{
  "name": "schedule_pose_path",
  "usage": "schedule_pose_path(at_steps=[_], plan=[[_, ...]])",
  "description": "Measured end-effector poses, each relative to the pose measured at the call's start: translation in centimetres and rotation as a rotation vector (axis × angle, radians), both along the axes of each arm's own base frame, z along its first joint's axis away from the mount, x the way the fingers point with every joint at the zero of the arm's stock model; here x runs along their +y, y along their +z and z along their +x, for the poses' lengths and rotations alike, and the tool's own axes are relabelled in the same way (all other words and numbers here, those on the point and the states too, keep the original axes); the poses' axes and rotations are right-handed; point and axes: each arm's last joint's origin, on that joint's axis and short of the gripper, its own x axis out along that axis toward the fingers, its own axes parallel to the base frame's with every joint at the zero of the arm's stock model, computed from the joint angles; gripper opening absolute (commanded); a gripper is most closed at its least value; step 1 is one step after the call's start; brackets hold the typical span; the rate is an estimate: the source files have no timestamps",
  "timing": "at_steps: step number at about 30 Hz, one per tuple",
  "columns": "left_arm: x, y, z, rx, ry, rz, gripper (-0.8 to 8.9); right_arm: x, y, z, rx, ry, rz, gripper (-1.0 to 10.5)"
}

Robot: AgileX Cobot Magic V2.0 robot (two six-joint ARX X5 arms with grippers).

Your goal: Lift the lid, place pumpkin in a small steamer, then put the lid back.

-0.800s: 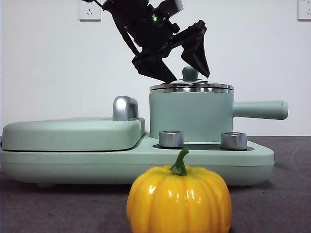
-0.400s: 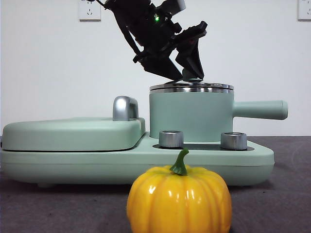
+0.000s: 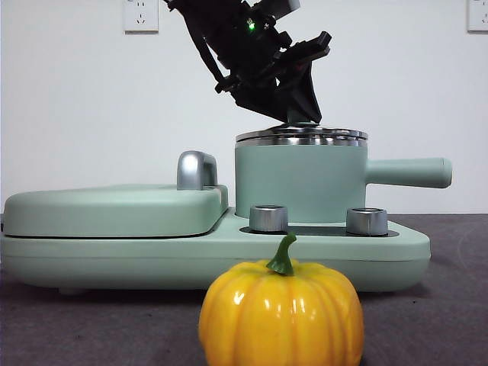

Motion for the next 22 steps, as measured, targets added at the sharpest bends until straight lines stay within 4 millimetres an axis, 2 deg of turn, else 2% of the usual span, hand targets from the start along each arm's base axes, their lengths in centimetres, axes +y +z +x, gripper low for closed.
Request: schedule_pose_path(at_steps=[10,17,22], plan=[[0.2,0.8,-0.3,0.009,-0.001,0.006,1.13,0.0,0.0,0.0,0.005,0.000,0.000,4.7],[2.0,4.1,-2.4,0.007,-0.002,0.004,1.12,0.0,-0.1,0.0,0.016,0.000,-0.001,4.7],[3.4,5.8,-3.7,0.029,0.002,0.023,1.12,0.0,-0.3,-0.1,0.040,0.000,-0.002,4.7]])
